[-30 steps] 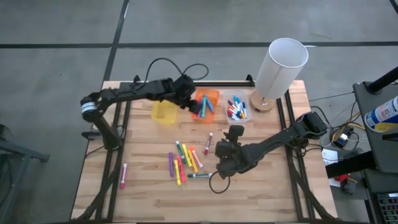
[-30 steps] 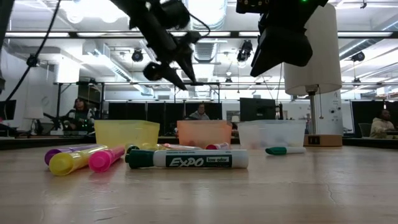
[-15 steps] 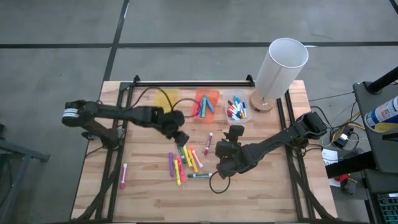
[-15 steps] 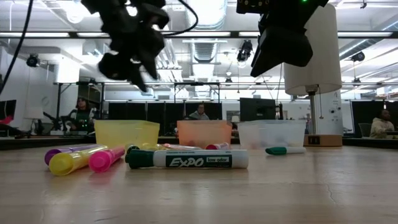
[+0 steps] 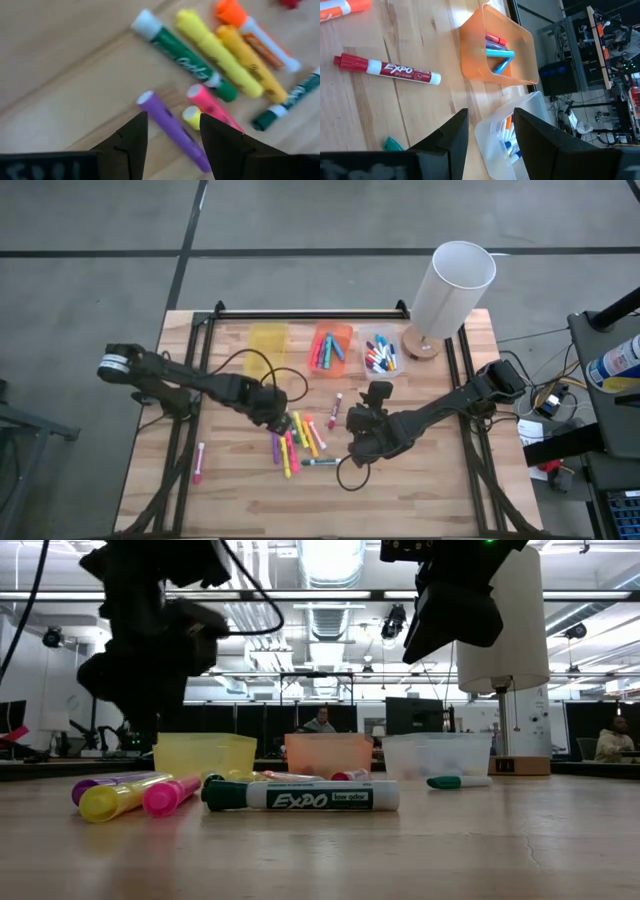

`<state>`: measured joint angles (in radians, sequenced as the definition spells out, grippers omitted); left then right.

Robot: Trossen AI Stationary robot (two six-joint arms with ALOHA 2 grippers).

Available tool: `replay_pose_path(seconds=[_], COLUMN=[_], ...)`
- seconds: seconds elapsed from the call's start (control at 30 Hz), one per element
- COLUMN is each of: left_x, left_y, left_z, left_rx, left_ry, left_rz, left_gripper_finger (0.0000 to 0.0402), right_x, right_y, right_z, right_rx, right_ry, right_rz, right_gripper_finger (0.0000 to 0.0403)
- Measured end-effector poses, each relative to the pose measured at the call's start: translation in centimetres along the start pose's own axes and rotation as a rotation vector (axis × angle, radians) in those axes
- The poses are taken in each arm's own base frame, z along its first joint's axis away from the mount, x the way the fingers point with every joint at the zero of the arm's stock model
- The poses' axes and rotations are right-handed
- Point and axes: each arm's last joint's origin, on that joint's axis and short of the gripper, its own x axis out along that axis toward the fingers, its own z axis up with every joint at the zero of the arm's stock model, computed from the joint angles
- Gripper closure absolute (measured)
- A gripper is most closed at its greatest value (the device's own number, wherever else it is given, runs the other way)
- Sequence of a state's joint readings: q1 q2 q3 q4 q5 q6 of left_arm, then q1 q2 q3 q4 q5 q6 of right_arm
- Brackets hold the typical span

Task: Pick & Place Markers
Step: Put the purple highlighter into the orange bin

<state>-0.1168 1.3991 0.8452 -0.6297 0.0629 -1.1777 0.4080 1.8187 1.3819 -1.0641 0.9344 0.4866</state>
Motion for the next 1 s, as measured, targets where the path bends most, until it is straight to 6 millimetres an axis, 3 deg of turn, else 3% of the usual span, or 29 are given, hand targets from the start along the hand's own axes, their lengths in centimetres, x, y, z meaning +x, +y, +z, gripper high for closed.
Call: replay_pose_path(seconds=[0.6, 1.0], left_x=[4.0, 6.0], left_y=[1.9, 2.7], left_z=[-2.3, -2.6], left_rx=[-0.077, -0.083], left_ry=[-0.073, -0.045], left_rz=[-0.079, 0.021], left_gripper_finger=[0.0229, 0.0248], right_x=[0.0, 0.0], right_y=[0.0, 0.0], right_z=[0.0, 0.0], right_rx=[0.002, 0.005], right_ry=[-0.001, -0.003], right_rz=[0.0, 0.001], right_gripper_finger=[0.0252, 0.0252])
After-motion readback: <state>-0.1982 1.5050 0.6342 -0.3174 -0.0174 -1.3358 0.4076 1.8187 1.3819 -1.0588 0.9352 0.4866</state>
